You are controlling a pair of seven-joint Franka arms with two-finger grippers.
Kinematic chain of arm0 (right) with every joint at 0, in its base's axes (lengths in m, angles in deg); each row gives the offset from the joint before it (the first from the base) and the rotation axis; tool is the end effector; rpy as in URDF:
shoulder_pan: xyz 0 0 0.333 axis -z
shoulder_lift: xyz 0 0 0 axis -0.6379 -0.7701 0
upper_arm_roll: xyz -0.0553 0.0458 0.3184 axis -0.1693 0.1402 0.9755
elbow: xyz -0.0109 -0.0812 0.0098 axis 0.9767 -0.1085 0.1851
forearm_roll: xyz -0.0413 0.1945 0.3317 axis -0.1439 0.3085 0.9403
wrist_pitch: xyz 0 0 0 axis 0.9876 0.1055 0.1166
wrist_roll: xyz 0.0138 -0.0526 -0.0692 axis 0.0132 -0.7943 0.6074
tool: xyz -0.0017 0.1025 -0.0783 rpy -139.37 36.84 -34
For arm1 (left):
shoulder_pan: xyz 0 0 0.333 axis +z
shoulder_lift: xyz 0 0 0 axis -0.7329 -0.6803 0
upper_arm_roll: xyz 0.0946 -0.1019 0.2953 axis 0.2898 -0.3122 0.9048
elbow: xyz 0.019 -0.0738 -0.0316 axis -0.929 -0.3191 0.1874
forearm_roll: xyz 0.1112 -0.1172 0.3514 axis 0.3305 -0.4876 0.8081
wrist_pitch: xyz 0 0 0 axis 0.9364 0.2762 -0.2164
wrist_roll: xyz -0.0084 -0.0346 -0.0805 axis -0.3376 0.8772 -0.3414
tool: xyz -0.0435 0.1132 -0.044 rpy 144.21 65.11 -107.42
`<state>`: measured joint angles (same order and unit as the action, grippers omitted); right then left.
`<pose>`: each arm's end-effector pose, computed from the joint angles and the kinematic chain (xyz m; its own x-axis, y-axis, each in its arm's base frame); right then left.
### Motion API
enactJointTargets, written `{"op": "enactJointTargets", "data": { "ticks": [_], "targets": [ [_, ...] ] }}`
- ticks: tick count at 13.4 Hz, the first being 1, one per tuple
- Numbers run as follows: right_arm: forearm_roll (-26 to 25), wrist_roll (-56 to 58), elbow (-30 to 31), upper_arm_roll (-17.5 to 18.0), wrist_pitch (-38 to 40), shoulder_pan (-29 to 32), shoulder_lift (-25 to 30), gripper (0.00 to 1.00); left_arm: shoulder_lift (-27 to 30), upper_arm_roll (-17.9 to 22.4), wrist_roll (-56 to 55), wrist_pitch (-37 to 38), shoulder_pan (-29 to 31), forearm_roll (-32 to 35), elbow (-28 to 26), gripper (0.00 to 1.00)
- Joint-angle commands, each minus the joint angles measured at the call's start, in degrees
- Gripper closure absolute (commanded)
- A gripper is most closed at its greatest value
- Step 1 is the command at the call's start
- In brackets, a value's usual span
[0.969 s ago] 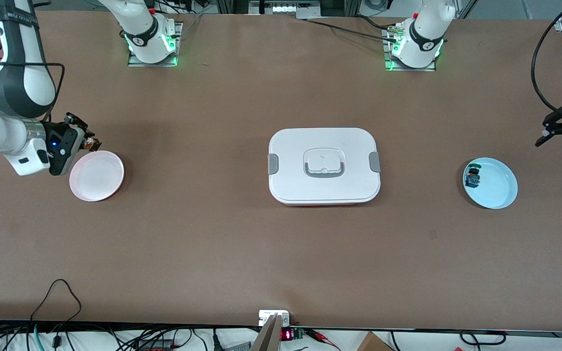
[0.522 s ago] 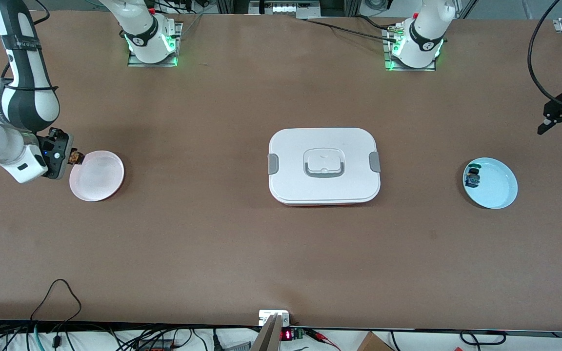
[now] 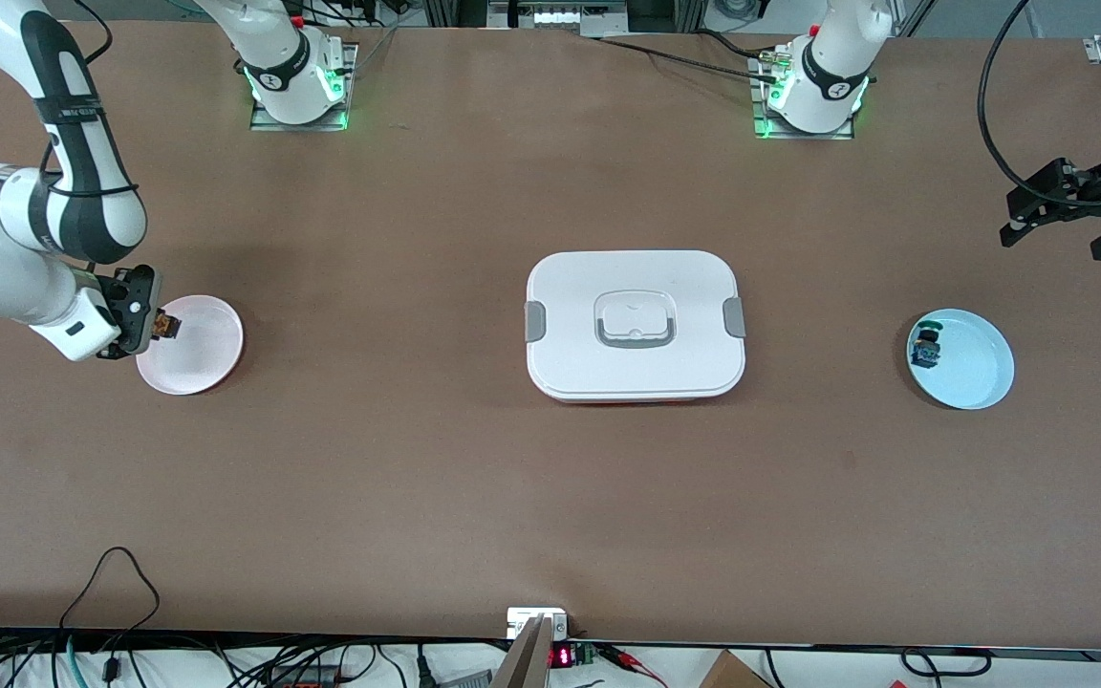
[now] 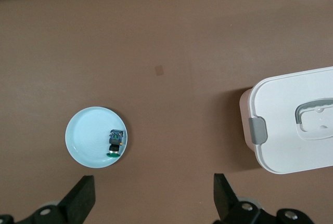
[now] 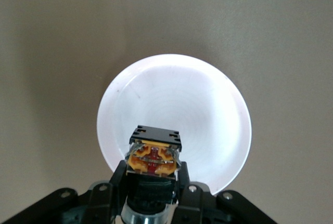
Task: Transfer orange switch to right arm and place
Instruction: 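Lower the switch onto the white plate and open the right gripper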
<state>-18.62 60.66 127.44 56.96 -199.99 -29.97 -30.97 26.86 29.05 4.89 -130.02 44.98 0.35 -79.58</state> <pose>0.5659 -0.1050 0.2656 0.0479 0.9968 -0.0646 0.9906 -0.0557 -0.1252 0.5493 0.0026 0.6255 0.9908 -0.1000 0.0914 -0.1037 -0.9939 0.0372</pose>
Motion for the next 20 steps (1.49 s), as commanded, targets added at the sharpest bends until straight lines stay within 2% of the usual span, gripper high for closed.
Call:
{"op": "enactJointTargets", "data": {
  "ticks": [1,3,6,11,16,20],
  "targets": [
    [-0.9,3.8,2.4,0.7,-5.5,0.7,-1.0,1.0,0.7,0.0,-1.8,0.0,-0.1,1.5,-2.0,0.0],
    [-1.0,4.3,2.5,0.7,-6.9,0.7,-2.1,1.0,0.9,0.0,-2.0,-1.3,-0.1,1.5,-3.7,0.0],
    [-1.0,5.0,2.5,0.7,-8.6,0.8,-3.8,1.0,0.5,-1.6,-6.6,-0.3,-0.1,1.4,-3.3,0.0],
    [-1.1,5.9,2.8,0.7,-10.6,1.4,-6.2,1.0,0.3,-1.7,-6.1,0.0,0.6,1.4,-3.5,0.0],
    [-1.2,10.0,5.4,0.7,-15.1,2.6,-6.4,1.0,-0.1,-1.5,-6.3,1.0,0.7,1.6,-3.2,0.0],
    [-1.7,12.2,5.4,0.7,-16.1,2.7,-6.9,1.0,-0.7,-1.5,-6.2,0.9,0.7,4.9,-3.1,0.0]
  ]
}}
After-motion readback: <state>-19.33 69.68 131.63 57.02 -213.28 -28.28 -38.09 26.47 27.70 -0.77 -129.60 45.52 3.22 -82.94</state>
